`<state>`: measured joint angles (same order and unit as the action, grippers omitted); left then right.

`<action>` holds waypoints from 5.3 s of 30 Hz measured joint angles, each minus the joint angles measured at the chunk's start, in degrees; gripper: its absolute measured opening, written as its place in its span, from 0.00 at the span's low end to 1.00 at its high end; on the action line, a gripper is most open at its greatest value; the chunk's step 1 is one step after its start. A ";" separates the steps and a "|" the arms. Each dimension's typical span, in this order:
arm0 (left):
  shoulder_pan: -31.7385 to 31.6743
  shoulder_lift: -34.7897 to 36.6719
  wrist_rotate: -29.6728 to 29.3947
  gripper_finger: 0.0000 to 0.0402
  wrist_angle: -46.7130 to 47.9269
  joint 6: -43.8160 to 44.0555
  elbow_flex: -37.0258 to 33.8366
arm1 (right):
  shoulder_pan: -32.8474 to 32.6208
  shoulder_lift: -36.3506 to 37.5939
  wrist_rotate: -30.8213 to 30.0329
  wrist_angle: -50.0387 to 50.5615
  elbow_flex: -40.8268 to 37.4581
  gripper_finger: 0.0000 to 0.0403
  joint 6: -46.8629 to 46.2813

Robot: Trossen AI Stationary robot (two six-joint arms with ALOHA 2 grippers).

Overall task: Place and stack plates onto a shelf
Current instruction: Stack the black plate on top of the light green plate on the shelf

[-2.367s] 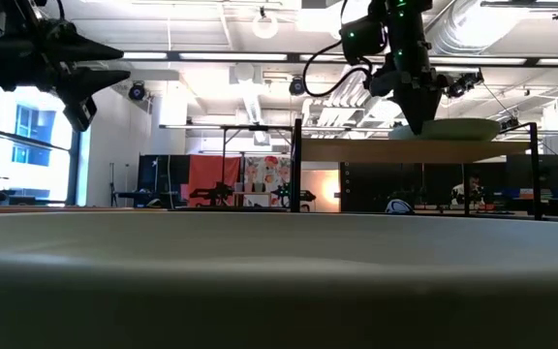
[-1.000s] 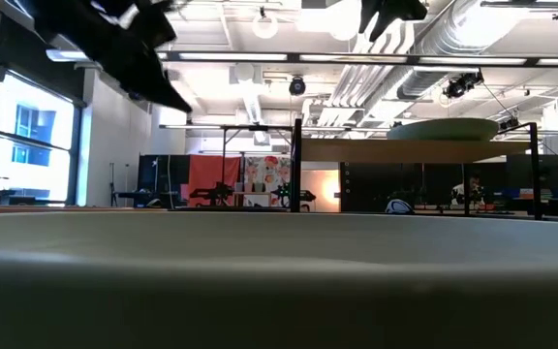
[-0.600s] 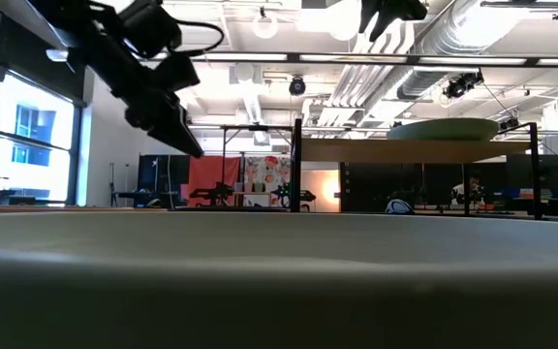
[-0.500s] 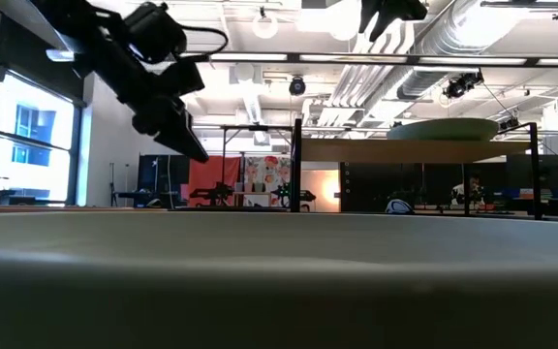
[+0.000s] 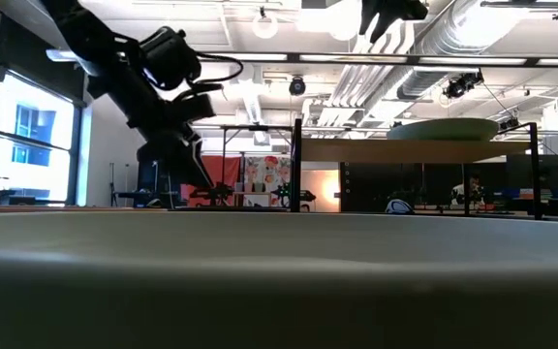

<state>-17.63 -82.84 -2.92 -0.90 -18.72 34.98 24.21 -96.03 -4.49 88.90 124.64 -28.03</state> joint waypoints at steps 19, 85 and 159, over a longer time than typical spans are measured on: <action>-0.93 -8.00 -3.84 0.28 -2.41 -1.57 -0.01 | 0.00 -0.02 -0.04 0.00 0.00 0.28 0.00; 26.10 13.21 -19.08 0.01 33.98 -24.47 27.03 | -16.40 -3.55 -6.90 -4.72 0.00 0.28 -22.58; 33.40 6.20 -27.34 0.12 31.38 -26.24 28.52 | -20.72 -12.35 -6.01 -3.30 0.00 0.00 -33.59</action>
<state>15.77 -76.64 -30.26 30.48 -44.96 63.51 3.49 -108.38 -10.50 85.60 124.64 -61.63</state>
